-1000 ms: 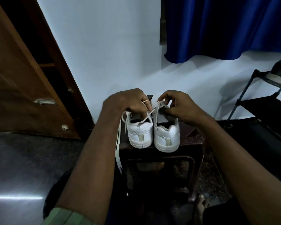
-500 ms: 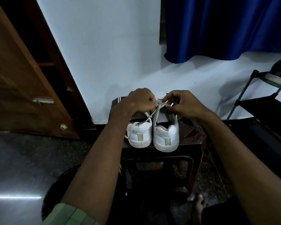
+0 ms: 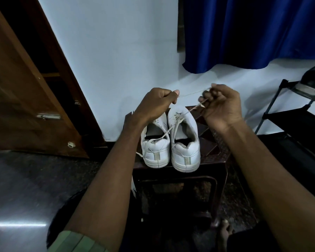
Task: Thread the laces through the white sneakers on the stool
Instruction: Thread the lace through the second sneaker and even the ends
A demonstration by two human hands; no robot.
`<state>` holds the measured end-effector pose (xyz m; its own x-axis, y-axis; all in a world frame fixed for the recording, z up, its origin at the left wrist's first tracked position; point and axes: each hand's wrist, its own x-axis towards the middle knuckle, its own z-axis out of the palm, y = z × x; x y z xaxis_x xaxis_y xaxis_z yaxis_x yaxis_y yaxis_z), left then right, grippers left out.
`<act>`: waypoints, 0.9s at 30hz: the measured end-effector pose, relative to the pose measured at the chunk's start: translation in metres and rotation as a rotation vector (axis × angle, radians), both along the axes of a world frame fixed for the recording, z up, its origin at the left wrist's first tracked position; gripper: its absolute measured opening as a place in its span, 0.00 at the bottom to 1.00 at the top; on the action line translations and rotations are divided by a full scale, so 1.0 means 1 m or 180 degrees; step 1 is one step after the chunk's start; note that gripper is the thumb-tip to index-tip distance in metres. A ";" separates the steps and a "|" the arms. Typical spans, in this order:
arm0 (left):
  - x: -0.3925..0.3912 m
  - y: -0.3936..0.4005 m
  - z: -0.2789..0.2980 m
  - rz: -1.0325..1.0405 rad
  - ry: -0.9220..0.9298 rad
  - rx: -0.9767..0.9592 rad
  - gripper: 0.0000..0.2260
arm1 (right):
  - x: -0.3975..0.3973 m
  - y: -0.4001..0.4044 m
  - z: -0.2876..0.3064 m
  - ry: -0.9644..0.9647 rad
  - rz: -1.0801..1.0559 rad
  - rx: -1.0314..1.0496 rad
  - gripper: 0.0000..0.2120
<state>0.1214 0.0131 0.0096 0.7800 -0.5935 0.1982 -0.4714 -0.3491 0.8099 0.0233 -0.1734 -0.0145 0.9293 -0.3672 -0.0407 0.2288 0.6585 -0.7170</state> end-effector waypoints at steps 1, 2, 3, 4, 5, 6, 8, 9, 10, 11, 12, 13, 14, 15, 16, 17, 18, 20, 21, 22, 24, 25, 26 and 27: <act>0.001 0.002 0.001 0.0033 0.0005 -0.0041 0.19 | -0.001 -0.007 0.000 0.0067 -0.0184 0.0229 0.14; 0.003 0.003 0.002 0.0065 0.0004 -0.0092 0.19 | -0.002 -0.013 -0.001 0.0195 -0.0369 0.0301 0.14; 0.004 0.004 0.002 0.0081 -0.0017 -0.0124 0.19 | -0.004 -0.016 -0.001 0.0363 -0.0523 0.0188 0.13; 0.004 0.005 0.002 0.0088 -0.0048 -0.0134 0.19 | -0.004 -0.016 -0.003 0.0555 -0.0697 -0.0187 0.11; 0.003 0.004 0.002 0.0079 -0.0106 -0.0113 0.19 | -0.002 -0.016 -0.004 0.0737 -0.0858 -0.0778 0.06; 0.001 0.003 0.001 0.0070 -0.0183 -0.0064 0.18 | -0.002 -0.013 -0.006 0.0857 -0.0963 -0.1522 0.06; -0.003 -0.004 -0.001 0.0028 -0.0429 0.0138 0.18 | 0.002 -0.008 -0.013 0.0748 -0.1034 -0.3130 0.19; -0.005 -0.007 -0.003 0.0012 -0.0561 0.0245 0.17 | 0.005 -0.006 -0.016 0.0609 -0.0941 -0.3822 0.22; -0.006 -0.011 -0.005 0.0022 -0.0648 0.0329 0.17 | 0.006 -0.004 -0.017 0.0447 -0.0771 -0.4274 0.19; -0.006 -0.015 -0.006 0.0045 -0.0685 0.0374 0.17 | 0.009 -0.002 -0.017 0.0270 -0.0520 -0.4394 0.14; -0.005 -0.017 -0.007 0.0076 -0.0690 0.0387 0.17 | 0.010 -0.001 -0.019 0.0154 -0.0281 -0.4412 0.08; -0.005 -0.018 -0.007 0.0100 -0.0698 0.0391 0.18 | 0.011 0.001 -0.020 0.0052 -0.0199 -0.4361 0.08; -0.004 -0.018 -0.007 0.0112 -0.0702 0.0386 0.18 | 0.011 0.003 -0.020 -0.0035 -0.0255 -0.4333 0.10; -0.004 -0.016 -0.006 0.0093 -0.0697 0.0368 0.19 | 0.012 0.003 -0.021 -0.0076 -0.0358 -0.4198 0.11; -0.003 -0.013 -0.004 0.0056 -0.0664 0.0334 0.19 | 0.012 0.003 -0.020 -0.0042 -0.0520 -0.3907 0.12; -0.004 -0.010 -0.002 0.0024 -0.0600 0.0283 0.19 | 0.011 0.002 -0.020 0.0060 -0.0770 -0.3523 0.12; -0.003 -0.007 -0.001 0.0010 -0.0507 0.0227 0.19 | 0.012 0.000 -0.019 0.0208 -0.1094 -0.3144 0.12; 0.000 -0.002 0.000 0.0016 -0.0285 0.0118 0.19 | 0.011 -0.008 -0.017 0.0665 -0.1805 -0.2485 0.12; 0.001 -0.001 -0.001 0.0026 -0.0200 0.0097 0.18 | 0.010 -0.014 -0.019 0.0873 -0.2062 -0.2326 0.12; 0.002 0.000 -0.002 0.0028 -0.0143 0.0112 0.18 | 0.007 -0.017 -0.021 0.1081 -0.2188 -0.2318 0.12; 0.003 -0.001 -0.006 -0.0023 0.0013 0.0141 0.18 | 0.004 -0.021 -0.026 0.1591 -0.2134 -0.2816 0.10; 0.003 -0.003 -0.006 -0.0093 0.0184 0.0099 0.17 | 0.004 -0.021 -0.030 0.1855 -0.2041 -0.3270 0.12; 0.002 -0.004 -0.007 -0.0173 0.0389 0.0039 0.17 | 0.002 -0.018 -0.033 0.2068 -0.1914 -0.3776 0.17; 0.001 -0.006 -0.006 -0.0229 0.0578 -0.0020 0.16 | 0.001 -0.013 -0.034 0.2099 -0.1868 -0.4139 0.22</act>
